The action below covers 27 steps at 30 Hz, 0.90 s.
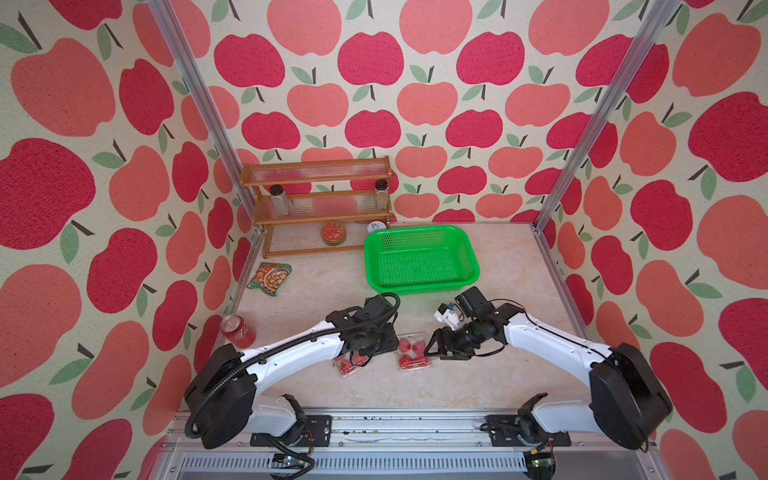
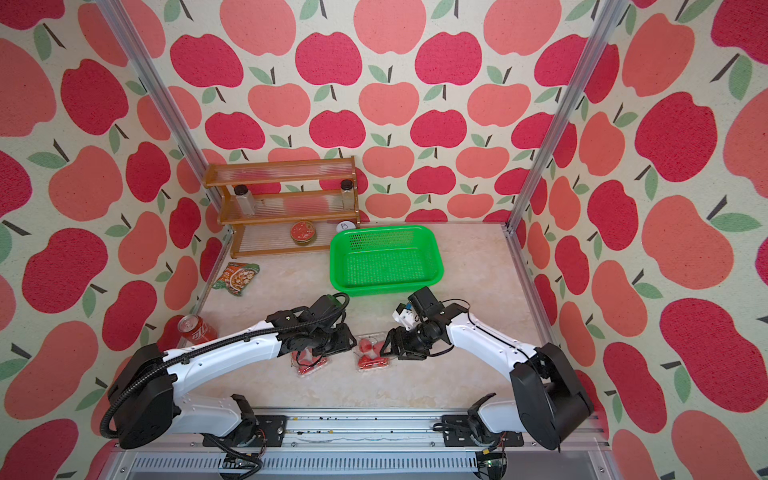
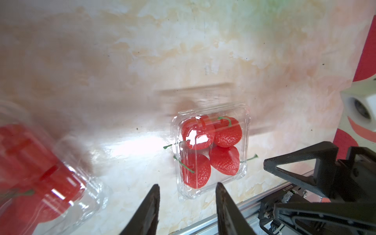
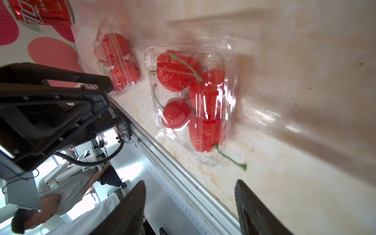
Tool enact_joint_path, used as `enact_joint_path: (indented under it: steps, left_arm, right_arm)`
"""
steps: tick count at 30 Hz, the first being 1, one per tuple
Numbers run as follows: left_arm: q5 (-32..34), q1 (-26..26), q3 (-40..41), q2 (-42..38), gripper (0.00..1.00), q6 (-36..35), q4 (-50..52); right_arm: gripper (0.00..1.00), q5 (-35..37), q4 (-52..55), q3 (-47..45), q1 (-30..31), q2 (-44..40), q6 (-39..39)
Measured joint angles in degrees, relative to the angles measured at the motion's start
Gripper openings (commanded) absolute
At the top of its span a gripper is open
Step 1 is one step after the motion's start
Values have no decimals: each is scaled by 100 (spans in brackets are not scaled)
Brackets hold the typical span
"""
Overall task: Pack strawberries into containers
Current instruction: Close the packing box at the center of the board, then reset both arms
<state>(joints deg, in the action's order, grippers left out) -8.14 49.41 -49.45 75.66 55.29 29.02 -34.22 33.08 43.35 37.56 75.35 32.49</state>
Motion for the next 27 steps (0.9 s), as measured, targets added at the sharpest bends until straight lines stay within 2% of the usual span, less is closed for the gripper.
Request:
enact_joint_path:
  steps: [1,2,4,10,13,18,20,23,27]
  left_arm:
    - [35,-59,-2,-168,67,-7,33]
    - [87,-136,-2,-343,73,-26,70]
    - [192,-319,-7,-699,99,-79,175]
    - [887,-1290,-297,-1880,99,-507,748]
    - [1349,-2203,-490,-2385,99,-911,914]
    - [1989,-3936,-282,-2857,99,-1891,695]
    - [2039,-4636,59,-2822,99,-2365,328]
    - [1928,-5396,647,-2374,99,-2905,-424]
    - [1672,-5672,1246,-1425,99,-3556,-1578]
  right_arm:
    - [98,111,129,-2,-17,-197,48]
    - [99,221,254,-4,-26,-369,66]
    - [99,437,479,-2,-52,-697,74]
    - [99,1556,1086,251,-79,-1519,33]
    - [99,2389,1016,581,-264,-1725,-181]
    - [99,3620,341,699,-1054,-1799,-796]
    - [99,4017,2,612,-1464,-1786,-1014]
    - [99,4448,-566,354,-2017,-1714,-1305]
    - [99,4843,-1300,37,-2415,-1388,-1742]
